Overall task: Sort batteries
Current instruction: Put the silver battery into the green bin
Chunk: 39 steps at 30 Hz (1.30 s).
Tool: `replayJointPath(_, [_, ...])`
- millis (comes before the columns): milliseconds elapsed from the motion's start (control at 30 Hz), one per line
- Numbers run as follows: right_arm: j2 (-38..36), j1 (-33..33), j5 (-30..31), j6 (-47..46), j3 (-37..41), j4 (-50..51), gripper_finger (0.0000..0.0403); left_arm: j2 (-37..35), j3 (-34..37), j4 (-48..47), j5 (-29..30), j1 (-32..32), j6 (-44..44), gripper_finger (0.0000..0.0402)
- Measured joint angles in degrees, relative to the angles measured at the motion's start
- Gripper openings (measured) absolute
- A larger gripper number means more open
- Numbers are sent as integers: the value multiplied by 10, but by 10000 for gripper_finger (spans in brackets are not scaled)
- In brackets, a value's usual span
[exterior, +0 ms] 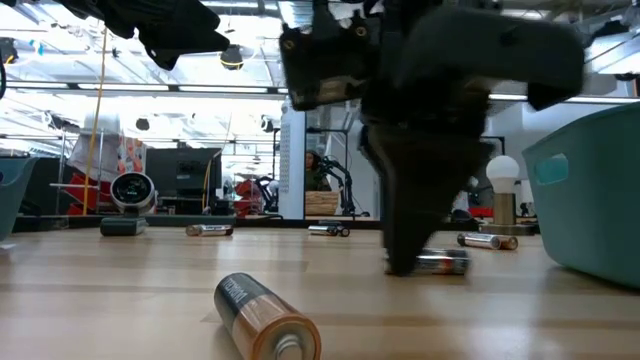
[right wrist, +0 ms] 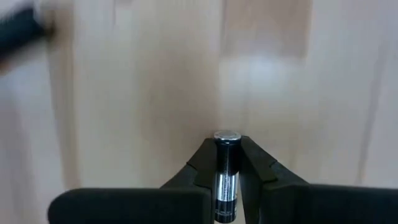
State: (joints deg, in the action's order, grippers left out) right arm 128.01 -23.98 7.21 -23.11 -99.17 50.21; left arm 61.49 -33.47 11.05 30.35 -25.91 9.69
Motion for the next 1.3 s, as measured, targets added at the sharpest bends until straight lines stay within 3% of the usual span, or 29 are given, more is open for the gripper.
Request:
replayJointPath(267, [-12, 19, 25, 30, -1, -5, 50, 0, 0, 0, 0, 0, 0, 164])
replayJointPath(667, [-106, 45, 134, 78, 15, -94, 50, 0, 0, 0, 0, 0, 0, 164])
replayJointPath(967, [-256, 69, 142, 48, 247, -274, 50, 0, 0, 0, 0, 2, -13, 164])
replayJointPath(1133, [-371, 43, 142, 17, 379, -340, 50, 0, 0, 0, -2, 27, -23, 164])
replayJointPath(1300, [-493, -4, 141, 12, 463, -344, 50, 0, -5, 3, -66, 94, -30, 164])
